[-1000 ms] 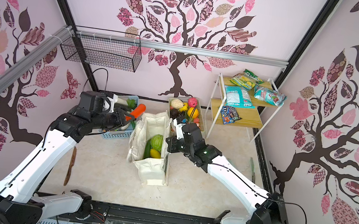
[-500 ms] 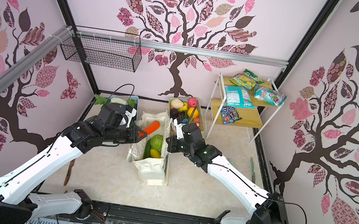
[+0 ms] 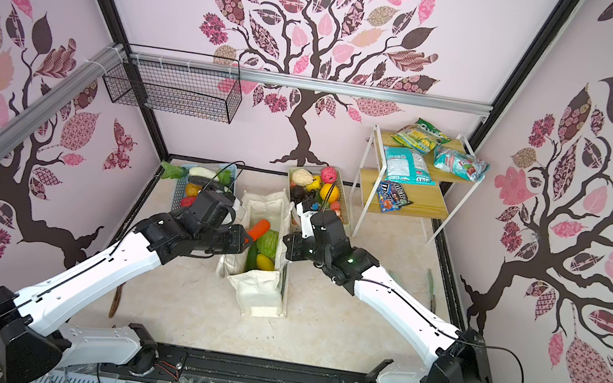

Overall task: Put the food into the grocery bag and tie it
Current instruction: 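Carry the chili pepper over the tote bag and lower it inside with left gripper, then open left gripper to release the chili pepper into the bag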

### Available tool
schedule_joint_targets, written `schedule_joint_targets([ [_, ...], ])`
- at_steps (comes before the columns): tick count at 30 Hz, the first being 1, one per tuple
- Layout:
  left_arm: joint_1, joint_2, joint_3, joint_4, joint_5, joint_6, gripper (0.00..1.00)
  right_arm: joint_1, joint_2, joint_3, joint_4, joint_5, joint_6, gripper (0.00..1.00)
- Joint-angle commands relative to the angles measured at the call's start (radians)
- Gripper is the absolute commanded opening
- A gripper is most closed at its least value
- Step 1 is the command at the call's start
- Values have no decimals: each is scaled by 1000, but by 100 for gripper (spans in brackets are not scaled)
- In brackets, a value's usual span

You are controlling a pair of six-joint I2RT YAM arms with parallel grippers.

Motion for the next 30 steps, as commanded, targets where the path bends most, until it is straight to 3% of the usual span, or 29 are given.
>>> schedule_joint_targets([
  [1, -36, 49, 3, 19, -69, 15, 27, 1, 19, 8, 25, -10, 18, 0],
  [8, -52, 163, 34, 4, -109, 41, 29, 2, 26, 16, 32, -20, 19, 0],
  [13, -58, 222, 53, 5, -103, 40, 36, 3, 27, 19, 34, -18, 19, 0],
  [21, -58, 195, 120, -15, -75, 45, 68, 2, 7, 18, 11, 5, 1, 0],
  [30, -23, 155, 352, -182, -123, 145, 71, -2, 13, 20, -19, 40, -28, 0],
])
